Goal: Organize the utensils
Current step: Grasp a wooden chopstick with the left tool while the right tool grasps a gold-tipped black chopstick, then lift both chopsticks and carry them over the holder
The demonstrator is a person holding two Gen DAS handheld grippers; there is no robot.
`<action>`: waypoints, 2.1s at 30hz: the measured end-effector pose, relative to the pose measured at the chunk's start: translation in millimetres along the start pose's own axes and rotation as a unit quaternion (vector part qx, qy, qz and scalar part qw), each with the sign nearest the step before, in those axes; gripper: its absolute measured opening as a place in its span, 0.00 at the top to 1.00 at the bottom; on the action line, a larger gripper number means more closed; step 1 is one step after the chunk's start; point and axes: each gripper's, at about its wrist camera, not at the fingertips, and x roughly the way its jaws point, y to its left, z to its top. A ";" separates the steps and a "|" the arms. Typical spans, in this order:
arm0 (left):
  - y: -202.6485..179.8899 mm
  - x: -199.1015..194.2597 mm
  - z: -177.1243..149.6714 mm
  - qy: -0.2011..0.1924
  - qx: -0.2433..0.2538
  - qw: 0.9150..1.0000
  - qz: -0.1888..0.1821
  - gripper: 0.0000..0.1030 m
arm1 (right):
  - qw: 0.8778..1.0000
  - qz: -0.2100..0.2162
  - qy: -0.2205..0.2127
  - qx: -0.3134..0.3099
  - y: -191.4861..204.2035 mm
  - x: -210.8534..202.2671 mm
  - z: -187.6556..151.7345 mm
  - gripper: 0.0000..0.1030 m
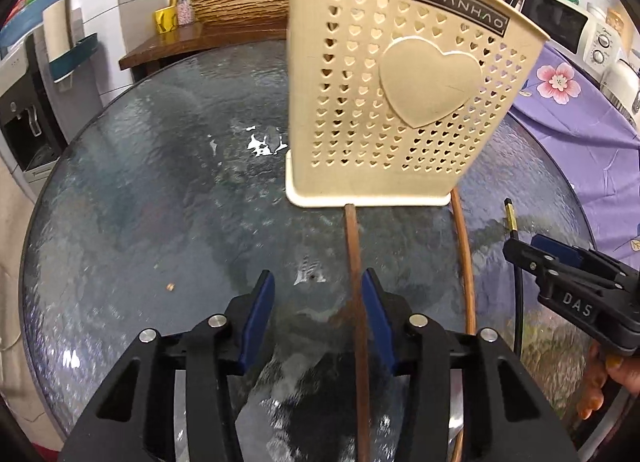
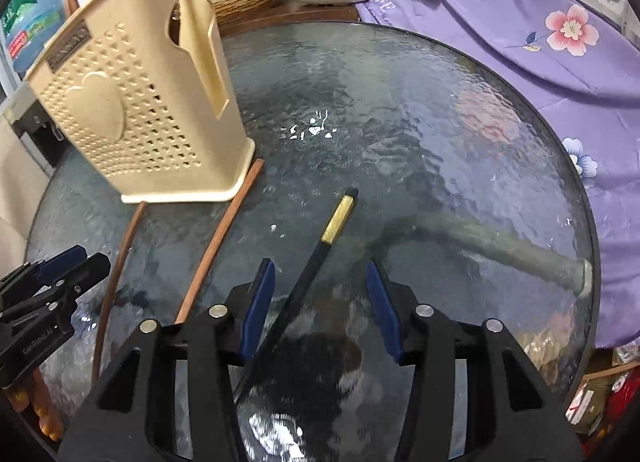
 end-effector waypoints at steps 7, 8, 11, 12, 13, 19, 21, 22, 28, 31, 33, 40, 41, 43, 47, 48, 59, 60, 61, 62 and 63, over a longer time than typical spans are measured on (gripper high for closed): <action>-14.8 15.1 13.6 0.011 0.026 1.000 0.005 0.59 | 1.000 -0.014 -0.001 0.006 0.5 16.4 22.0 0.70; -16.9 18.1 14.8 0.014 0.029 0.999 0.005 0.60 | 1.000 -0.013 -0.001 0.009 -0.4 18.1 24.2 0.74; -21.2 22.6 16.9 0.012 0.037 0.999 0.015 0.62 | 1.000 -0.012 0.000 0.010 0.3 22.9 25.7 0.79; -22.0 23.2 17.2 0.012 0.037 0.999 0.015 0.63 | 1.000 -0.009 0.000 0.012 0.7 24.9 26.7 0.80; -22.6 23.7 18.0 0.012 0.037 0.999 0.015 0.64 | 1.000 -0.007 0.001 0.015 0.4 27.2 28.5 0.83; -29.8 26.5 18.9 0.003 0.048 0.998 0.031 0.86 | 1.000 0.001 0.000 0.016 8.2 36.2 30.0 0.89; -30.6 26.1 18.0 0.002 0.049 0.998 0.035 0.92 | 1.000 0.007 0.001 0.015 8.8 36.9 30.9 0.90; -29.8 26.4 19.2 0.001 0.050 0.998 0.036 0.93 | 1.000 0.010 0.000 0.015 9.0 36.1 29.6 0.91; -33.9 24.1 14.7 -0.002 0.042 0.999 0.034 0.93 | 0.999 0.045 -0.002 0.029 5.4 28.9 19.1 0.93; -32.2 21.4 12.8 -0.002 0.037 0.999 0.028 0.93 | 0.997 0.072 -0.003 0.030 5.9 22.8 10.8 0.93; -31.2 17.9 10.9 -0.003 0.031 0.999 0.015 0.93 | 0.996 0.085 -0.012 0.030 4.2 15.1 5.8 0.93; -19.7 -37.9 7.7 -0.069 0.005 0.998 -0.010 0.93 | 0.988 0.142 -0.055 0.023 -3.6 -26.6 2.0 0.93; -16.6 -49.2 7.8 -0.081 0.000 0.997 -0.016 0.93 | 0.986 0.150 -0.068 0.018 -4.2 -37.7 1.5 0.93; -11.3 -68.7 9.3 -0.103 -0.008 0.994 -0.024 0.93 | 0.982 0.165 -0.089 0.011 -5.7 -57.4 1.8 0.93; 1.7 -114.7 10.9 -0.152 -0.024 0.988 -0.036 0.93 | 0.972 0.193 -0.133 -0.005 -6.1 -100.8 0.1 0.93; 4.3 -122.2 12.0 -0.160 -0.025 0.986 -0.038 0.93 | 0.969 0.199 -0.146 -0.014 -5.9 -114.3 -1.9 0.93; 12.6 -195.4 8.3 -0.232 -0.015 0.971 -0.047 0.93 | 0.943 0.258 -0.205 -0.042 -22.5 -195.9 -13.5 0.93; 13.2 -198.4 8.7 -0.233 -0.015 0.971 -0.050 0.93 | 0.943 0.258 -0.208 -0.044 -21.3 -199.4 -13.5 0.93; 12.9 -201.0 8.2 -0.234 -0.015 0.971 -0.052 0.93 | 0.942 0.257 -0.210 -0.047 -19.8 -201.3 -13.9 0.93; 13.3 -202.3 8.3 -0.234 -0.015 0.971 -0.053 0.93 | 0.941 0.257 -0.212 -0.051 -18.1 -205.6 -13.3 0.93; 13.8 -204.4 9.4 -0.235 -0.016 0.970 -0.055 0.93 | 0.941 0.256 -0.214 -0.053 -17.8 -205.0 -11.5 0.93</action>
